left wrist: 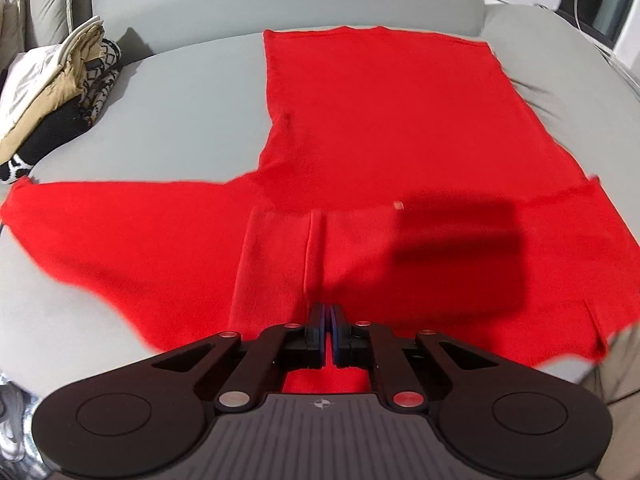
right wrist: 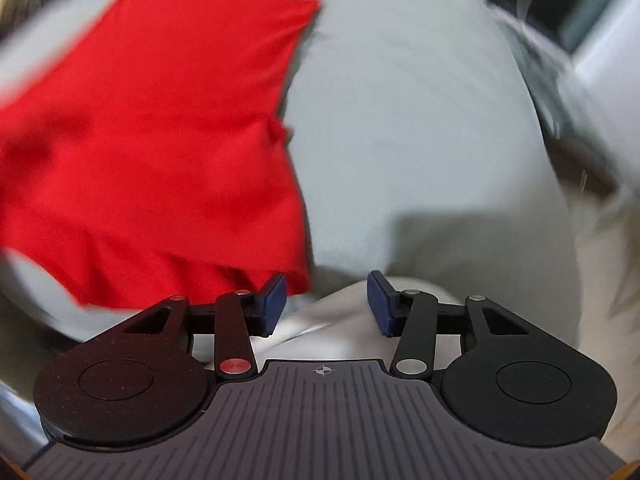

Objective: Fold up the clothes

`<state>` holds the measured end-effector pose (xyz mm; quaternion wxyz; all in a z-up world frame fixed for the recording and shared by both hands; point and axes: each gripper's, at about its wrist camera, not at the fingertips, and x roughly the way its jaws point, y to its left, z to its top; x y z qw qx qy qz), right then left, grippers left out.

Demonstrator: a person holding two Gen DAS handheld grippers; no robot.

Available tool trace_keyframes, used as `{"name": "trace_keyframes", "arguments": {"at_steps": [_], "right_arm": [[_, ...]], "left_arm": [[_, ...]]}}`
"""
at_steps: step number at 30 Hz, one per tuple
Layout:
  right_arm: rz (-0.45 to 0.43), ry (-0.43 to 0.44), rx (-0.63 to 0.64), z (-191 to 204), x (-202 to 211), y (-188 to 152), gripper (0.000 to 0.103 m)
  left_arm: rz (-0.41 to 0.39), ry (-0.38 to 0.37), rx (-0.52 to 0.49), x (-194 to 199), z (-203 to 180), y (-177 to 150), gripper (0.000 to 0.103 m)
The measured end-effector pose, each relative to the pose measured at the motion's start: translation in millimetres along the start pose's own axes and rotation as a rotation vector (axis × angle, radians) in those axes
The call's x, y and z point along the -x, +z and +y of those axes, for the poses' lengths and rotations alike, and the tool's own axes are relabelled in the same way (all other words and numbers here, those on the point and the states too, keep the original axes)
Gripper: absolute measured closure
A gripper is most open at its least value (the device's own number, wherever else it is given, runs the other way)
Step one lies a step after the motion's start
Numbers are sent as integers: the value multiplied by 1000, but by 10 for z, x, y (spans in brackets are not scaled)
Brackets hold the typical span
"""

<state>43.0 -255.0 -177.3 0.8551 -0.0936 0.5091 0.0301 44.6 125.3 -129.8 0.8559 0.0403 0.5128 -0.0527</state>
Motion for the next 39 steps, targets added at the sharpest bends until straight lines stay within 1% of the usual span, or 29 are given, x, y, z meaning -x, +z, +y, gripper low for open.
{"name": "trace_keyframes", "arguments": {"at_steps": [2, 4, 5, 6, 7, 8, 9, 11, 13, 14, 15, 16, 17, 18, 21, 22, 23, 25, 27, 29, 30, 31, 32, 33, 34, 36, 37, 38, 39], "right_arm": [[0, 170, -187, -190, 120, 15, 51], [-5, 350, -360, -328, 153, 14, 51], [-8, 395, -402, -335, 81, 43, 53], [-10, 434, -435, -326, 8, 74, 55], [-8, 439, -419, -224, -77, 113, 58], [-6, 444, -404, -123, -162, 153, 63], [-4, 449, -388, -21, -246, 193, 75], [1, 459, -357, 182, -416, 272, 83], [-18, 448, -290, 384, -534, 313, 83], [-35, 406, -232, 466, -538, 295, 83], [-35, 339, -174, 543, -592, 274, 85], [-43, 304, -153, 532, -605, 231, 92], [-48, 264, -137, 512, -614, 193, 96], [-38, 201, -152, 439, -604, 186, 103], [-5, 24, -196, 216, -578, 166, 99], [12, 44, -224, 117, -592, 163, 98], [24, 93, -284, 0, -588, 178, 95], [-8, 171, -354, -82, -552, 246, 89], [-52, 254, -365, -50, -565, 361, 89], [-62, 346, -369, 47, -692, 467, 89], [-48, 343, -382, 78, -801, 500, 89], [-35, 341, -396, 109, -911, 534, 90], [-23, 335, -412, 131, -1013, 562, 103], [-21, 313, -434, 99, -1077, 563, 103], [-17, 282, -456, 68, -1127, 566, 103], [11, 137, -487, 5, -1060, 601, 98], [10, 130, -481, -21, -998, 606, 94], [13, 132, -475, -46, -938, 610, 92], [41, 185, -471, -66, -891, 609, 89]], "left_arm": [[-6, 4, 3, 128, 19, -67, 92], [-46, -28, 14, 192, 23, -67, 92], [-68, -53, 27, 209, 22, -58, 92], [-87, -70, 34, 195, -7, -35, 92], [-100, -71, 31, 164, -59, -7, 92], [-112, -71, 15, 129, -130, 17, 92], [-130, -83, -16, 95, -215, 29, 92], [-167, -107, -80, 26, -386, 52, 91], [-211, -76, -189, -62, -566, 15, 91], [-183, -32, -242, -144, -639, -14, 96], [-118, 11, -265, -244, -675, -58, 98], [-114, 12, -256, -230, -652, -92, 98], [-112, 11, -247, -212, -629, -126, 98], [-92, 5, -220, -172, -562, -130, 98], [-29, -13, -138, -51, -357, -140, 99], [-38, -21, -112, -5, -286, -140, 99], [-58, -34, -87, 37, -242, -113, 98], [-105, -62, -40, 107, -193, -38, 98], [-170, -68, -23, 82, -264, 76, 97], [-222, -64, -37, -28, -368, 156, 94], [-224, -70, -48, -134, -419, 180, 90], [-189, -65, -35, -245, -409, 173, 91], [-152, -60, -22, -356, -397, 166, 91], [-115, -55, -9, -467, -386, 159, 91], [-106, -50, 17, -401, -324, 152, 91], [-90, -41, 68, -258, -199, 138, 90], [-82, -37, 94, -187, -136, 131, 89], [-104, -34, 139, -91, -27, 79, 87], [-128, -50, 189, -11, 114, 28, 77]]}}
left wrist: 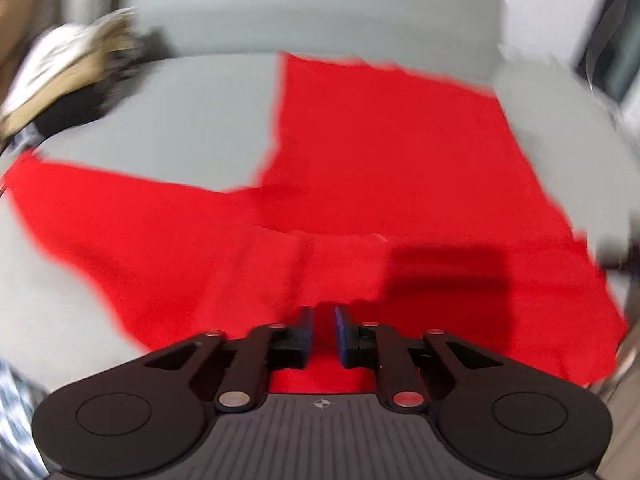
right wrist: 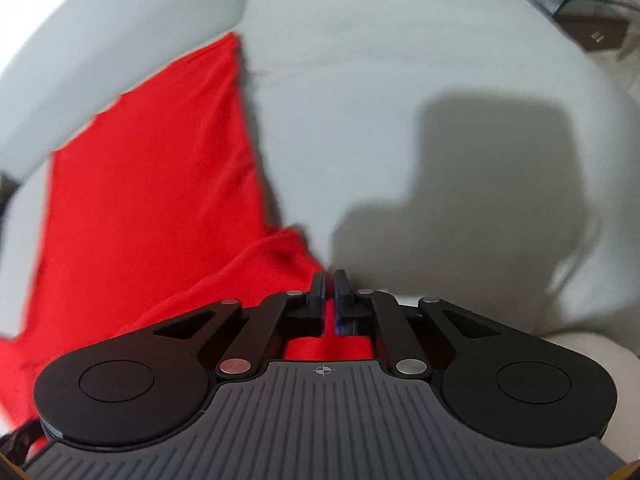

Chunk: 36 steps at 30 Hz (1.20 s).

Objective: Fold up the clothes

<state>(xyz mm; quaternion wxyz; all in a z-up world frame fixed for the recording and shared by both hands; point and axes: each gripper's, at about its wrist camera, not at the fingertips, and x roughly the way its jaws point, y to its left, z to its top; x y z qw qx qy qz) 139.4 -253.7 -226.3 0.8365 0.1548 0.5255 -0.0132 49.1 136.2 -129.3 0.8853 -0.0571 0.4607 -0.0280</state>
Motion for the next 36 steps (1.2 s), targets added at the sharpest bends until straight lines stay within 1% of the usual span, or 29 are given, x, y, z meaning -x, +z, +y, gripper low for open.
{"name": "trace_keyframes", "arguments": {"at_steps": [1, 2, 3, 4, 6, 7, 8, 10, 11, 14, 17, 19, 20, 21, 23, 26, 29, 31, 36], "right_arm": [[46, 44, 8, 6, 48, 3, 67], [80, 84, 25, 28, 120, -18, 44], [97, 117, 43, 66, 216, -44, 37], [109, 140, 55, 112, 321, -83, 30], [132, 185, 76, 200, 531, -157, 30], [127, 208, 65, 233, 643, -163, 30], [112, 234, 55, 271, 771, -179, 30], [79, 256, 45, 364, 1073, -277, 30], [60, 256, 50, 426, 1167, -258, 29], [36, 259, 88, 661, 1361, -217, 27], [49, 297, 126, 938, 1406, -208, 27], [67, 341, 156, 1139, 1410, -201, 27], [71, 364, 172, 1253, 1412, -197, 27], [74, 386, 187, 1364, 1422, -195, 27], [56, 399, 219, 1566, 1498, -185, 27], [25, 416, 268, 1824, 1601, -155, 27], [16, 442, 276, 1944, 1669, -166, 27], [22, 445, 270, 1954, 1665, -184, 28], [18, 406, 227, 1839, 1659, -143, 28]], "left_arm": [[-14, -22, 57, 68, 182, -9, 62], [-47, -35, 152, 114, 404, -45, 59], [-81, -47, 248, 160, 627, -82, 58], [-92, -55, 340, 161, 861, -119, 59], [-113, -69, 522, 160, 1330, -192, 62], [-136, -67, 610, 194, 1544, -246, 62], [-145, -82, 646, 216, 1684, -270, 62], [-159, -102, 714, 244, 1957, -309, 62], [-163, -101, 754, 240, 2094, -321, 62], [-184, -144, 867, 178, 2425, -370, 62], [-206, -166, 920, 40, 2686, -367, 62], [-213, -217, 965, -50, 2803, -356, 62], [-220, -221, 970, -51, 2829, -338, 61], [-227, -225, 974, -53, 2854, -319, 61], [-240, -203, 971, -68, 2870, -249, 60], [-249, -196, 996, -156, 2933, -164, 59], [-256, -210, 1020, -279, 3083, -115, 59], [-259, -224, 1041, -388, 3181, -73, 59], [-263, -248, 1071, -498, 3435, 44, 60]]}}
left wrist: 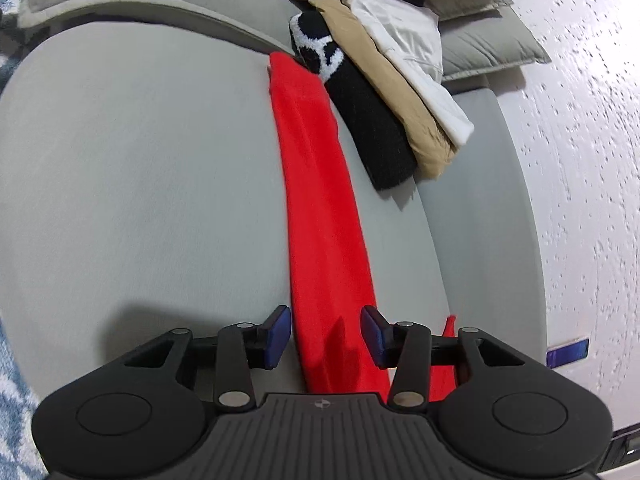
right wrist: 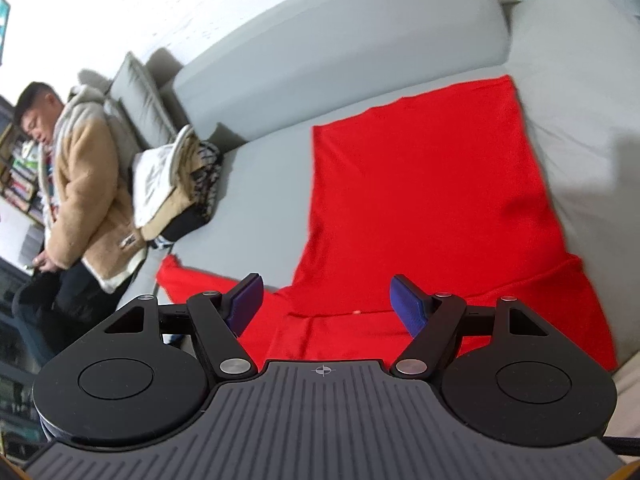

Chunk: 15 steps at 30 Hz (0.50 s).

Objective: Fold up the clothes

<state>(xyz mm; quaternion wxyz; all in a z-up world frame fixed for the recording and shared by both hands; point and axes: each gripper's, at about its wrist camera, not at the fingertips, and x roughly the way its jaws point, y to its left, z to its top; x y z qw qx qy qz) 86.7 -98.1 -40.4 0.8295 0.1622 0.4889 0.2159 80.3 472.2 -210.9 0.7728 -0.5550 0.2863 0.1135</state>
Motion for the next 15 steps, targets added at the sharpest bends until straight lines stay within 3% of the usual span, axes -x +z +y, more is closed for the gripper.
{"name": "trace_keyframes", "arguments": {"at_steps": [9, 15], "right_arm": [[-29, -41, -47, -136, 188, 143, 28], [-39, 78, -78, -35, 93, 232, 28]], "left_arm": [[-31, -27, 96, -375, 15, 576, 61], [-67, -24, 157, -560, 79, 953, 67]]}}
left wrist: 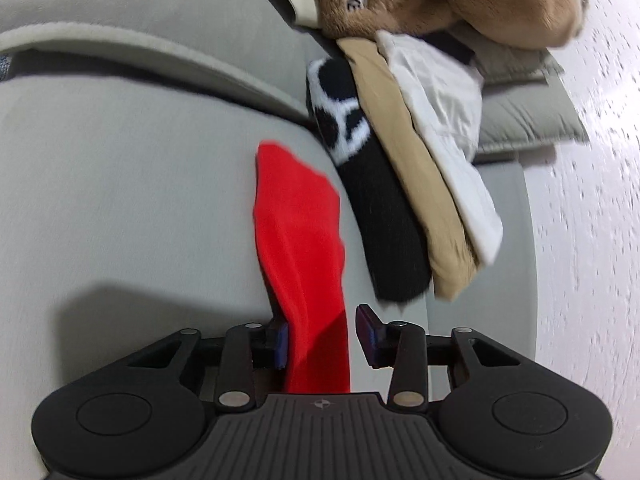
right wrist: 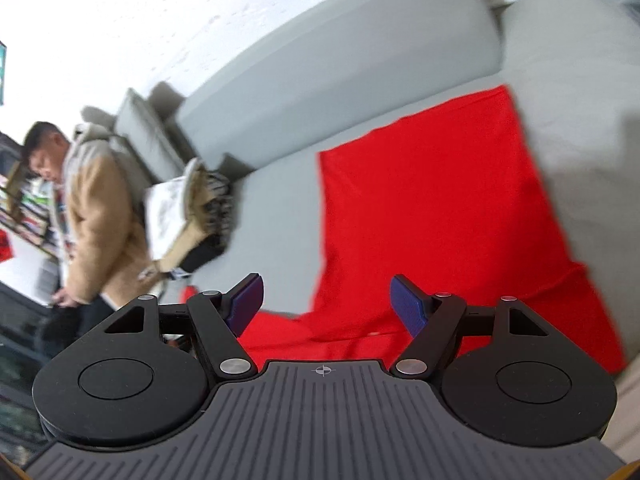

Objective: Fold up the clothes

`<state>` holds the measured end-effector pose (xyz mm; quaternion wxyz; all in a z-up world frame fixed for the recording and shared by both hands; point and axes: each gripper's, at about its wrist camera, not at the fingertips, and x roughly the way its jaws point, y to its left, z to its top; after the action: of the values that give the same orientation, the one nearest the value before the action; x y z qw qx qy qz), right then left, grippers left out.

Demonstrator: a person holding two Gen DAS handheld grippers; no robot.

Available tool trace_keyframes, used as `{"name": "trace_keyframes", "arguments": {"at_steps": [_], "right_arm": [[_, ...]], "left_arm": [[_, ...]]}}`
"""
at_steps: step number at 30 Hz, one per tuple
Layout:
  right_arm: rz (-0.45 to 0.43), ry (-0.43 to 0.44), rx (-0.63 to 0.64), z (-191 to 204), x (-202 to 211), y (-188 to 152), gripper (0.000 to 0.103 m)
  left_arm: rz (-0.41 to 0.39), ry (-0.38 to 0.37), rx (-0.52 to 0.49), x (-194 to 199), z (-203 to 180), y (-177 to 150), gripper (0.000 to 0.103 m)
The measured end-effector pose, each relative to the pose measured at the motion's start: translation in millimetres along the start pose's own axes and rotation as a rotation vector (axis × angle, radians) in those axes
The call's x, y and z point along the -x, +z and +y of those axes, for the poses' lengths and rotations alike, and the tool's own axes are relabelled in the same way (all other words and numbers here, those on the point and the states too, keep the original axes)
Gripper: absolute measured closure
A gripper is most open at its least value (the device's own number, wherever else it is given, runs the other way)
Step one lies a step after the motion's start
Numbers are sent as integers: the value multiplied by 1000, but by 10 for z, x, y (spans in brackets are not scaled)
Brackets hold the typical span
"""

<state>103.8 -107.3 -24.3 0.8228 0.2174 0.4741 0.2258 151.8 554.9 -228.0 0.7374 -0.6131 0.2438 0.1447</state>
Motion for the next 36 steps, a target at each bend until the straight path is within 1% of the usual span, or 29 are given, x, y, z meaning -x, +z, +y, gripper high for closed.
{"name": "trace_keyframes", "arguments": {"at_steps": [1, 2, 4, 5, 6, 8, 10, 12, 15, 18, 19, 22, 24, 26, 28, 29, 33, 35, 36], "right_arm": [[1, 11, 3, 38, -65, -7, 28], [3, 23, 6, 75, -130, -13, 28], [21, 54, 6, 131, -249, -13, 28], [30, 66, 6, 150, -289, -16, 29], [37, 77, 6, 167, -326, -20, 29], [39, 84, 6, 180, -349, -38, 29], [38, 90, 3, 172, -350, -50, 29], [32, 91, -2, 131, -303, -55, 29], [8, 96, -21, 18, -170, -66, 29], [-18, 92, -56, -173, -12, -93, 29], [-26, 90, -66, -239, 39, -104, 29], [-64, 69, -94, -483, 254, -155, 29], [-99, 52, -122, -686, 431, -203, 29], [-133, 40, -162, -927, 635, -257, 29], [-169, 34, -205, -1186, 846, -318, 29], [-190, 31, -227, -1324, 960, -356, 28], [-250, 12, -311, -1821, 1305, -509, 28], [-264, 13, -354, -2052, 1422, -583, 28], [-268, 18, -370, -2151, 1460, -614, 28]], "left_arm": [[-10, 1, 15, -12, 20, 46, 69], [-20, 3, 26, -21, 44, 85, 73], [-30, 20, 30, -27, 82, 130, 87], [-34, 22, 32, -19, 114, 137, 89], [-37, 24, 34, -11, 146, 144, 89], [-49, 4, 42, 13, 179, 138, 90], [-80, 31, 0, 68, 90, 99, 102], [-113, 56, -100, 154, -98, 36, 103], [-157, 31, -231, 392, -453, -76, 103], [-176, -1, -369, 647, -888, -271, 103], [-178, -14, -425, 741, -1065, -385, 103], [-168, -81, -591, 1011, -1590, -883, 103], [-140, -139, -709, 1168, -1913, -1337, 103], [-113, -181, -817, 1309, -2171, -1839, 103], [-108, -215, -926, 1447, -2374, -2381, 103], [-108, -228, -975, 1499, -2456, -2660, 103], [-98, -226, -1155, 1600, -2650, -3891, 103], [-88, -227, -1253, 1570, -2642, -4526, 103], [-63, -215, -1296, 1507, -2596, -4832, 102]]}}
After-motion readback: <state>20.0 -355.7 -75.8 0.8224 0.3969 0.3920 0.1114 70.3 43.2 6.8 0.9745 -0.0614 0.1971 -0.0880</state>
